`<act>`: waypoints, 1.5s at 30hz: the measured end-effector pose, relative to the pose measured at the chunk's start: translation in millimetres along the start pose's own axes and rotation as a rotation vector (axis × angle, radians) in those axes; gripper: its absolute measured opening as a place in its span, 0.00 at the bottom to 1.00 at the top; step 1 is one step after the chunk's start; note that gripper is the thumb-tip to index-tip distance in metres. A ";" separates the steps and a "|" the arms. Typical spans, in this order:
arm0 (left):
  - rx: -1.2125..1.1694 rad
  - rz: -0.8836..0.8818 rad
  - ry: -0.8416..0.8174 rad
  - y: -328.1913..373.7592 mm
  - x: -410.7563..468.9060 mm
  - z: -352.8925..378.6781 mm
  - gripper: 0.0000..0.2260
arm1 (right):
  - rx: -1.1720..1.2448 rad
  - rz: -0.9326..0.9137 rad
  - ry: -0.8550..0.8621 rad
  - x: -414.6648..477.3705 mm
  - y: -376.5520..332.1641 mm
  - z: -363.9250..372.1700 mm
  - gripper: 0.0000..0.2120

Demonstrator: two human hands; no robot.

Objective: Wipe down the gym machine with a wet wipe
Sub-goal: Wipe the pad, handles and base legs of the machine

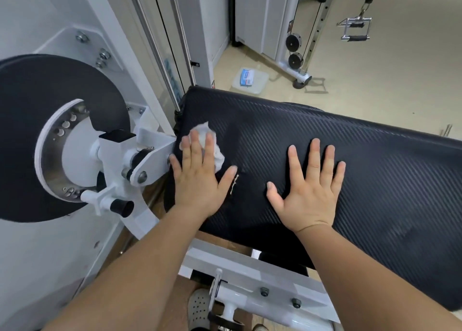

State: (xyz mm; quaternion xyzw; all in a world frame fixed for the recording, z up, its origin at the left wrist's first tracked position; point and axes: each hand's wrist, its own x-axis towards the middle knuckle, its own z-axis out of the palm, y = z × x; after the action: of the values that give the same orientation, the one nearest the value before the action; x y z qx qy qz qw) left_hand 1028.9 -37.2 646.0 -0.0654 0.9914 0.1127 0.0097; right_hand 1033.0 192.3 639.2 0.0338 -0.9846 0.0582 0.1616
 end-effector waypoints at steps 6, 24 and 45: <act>0.082 0.212 -0.006 7.0 -26.1 11.9 0.39 | -0.014 -0.009 0.000 -0.3 -0.3 -0.1 0.42; 0.024 -0.029 -0.141 -37.1 -127.1 55.0 0.45 | -0.033 0.002 -0.036 0.9 -1.1 -2.9 0.41; 0.096 -0.094 -0.101 -56.5 -122.8 60.0 0.43 | -0.015 -0.019 -0.007 1.0 1.5 -0.7 0.40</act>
State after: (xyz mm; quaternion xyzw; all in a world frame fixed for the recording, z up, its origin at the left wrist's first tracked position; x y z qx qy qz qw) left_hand 1158.3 -62.6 579.2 -0.1054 0.9898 0.0676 0.0680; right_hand 1032.2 193.8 640.0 0.0423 -0.9851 0.0491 0.1590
